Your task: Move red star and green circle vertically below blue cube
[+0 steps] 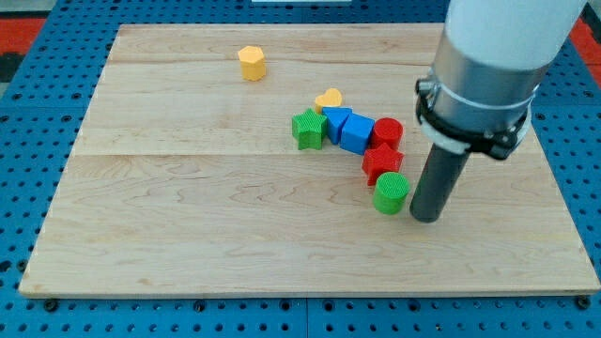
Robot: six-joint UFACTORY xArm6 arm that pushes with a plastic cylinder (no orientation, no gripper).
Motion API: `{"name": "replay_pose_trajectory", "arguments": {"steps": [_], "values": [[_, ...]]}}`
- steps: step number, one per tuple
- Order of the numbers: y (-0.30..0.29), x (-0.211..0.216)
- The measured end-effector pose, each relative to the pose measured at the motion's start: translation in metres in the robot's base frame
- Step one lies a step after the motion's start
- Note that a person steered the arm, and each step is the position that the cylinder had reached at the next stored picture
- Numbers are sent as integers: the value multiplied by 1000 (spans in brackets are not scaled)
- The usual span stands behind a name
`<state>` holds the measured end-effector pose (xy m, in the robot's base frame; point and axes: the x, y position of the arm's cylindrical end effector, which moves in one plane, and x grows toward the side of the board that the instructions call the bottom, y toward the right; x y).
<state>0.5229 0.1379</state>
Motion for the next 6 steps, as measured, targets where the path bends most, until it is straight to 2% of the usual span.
{"name": "replay_pose_trajectory", "arguments": {"steps": [2, 4, 6], "values": [[-34, -33], [-38, -44], [-71, -48]]}}
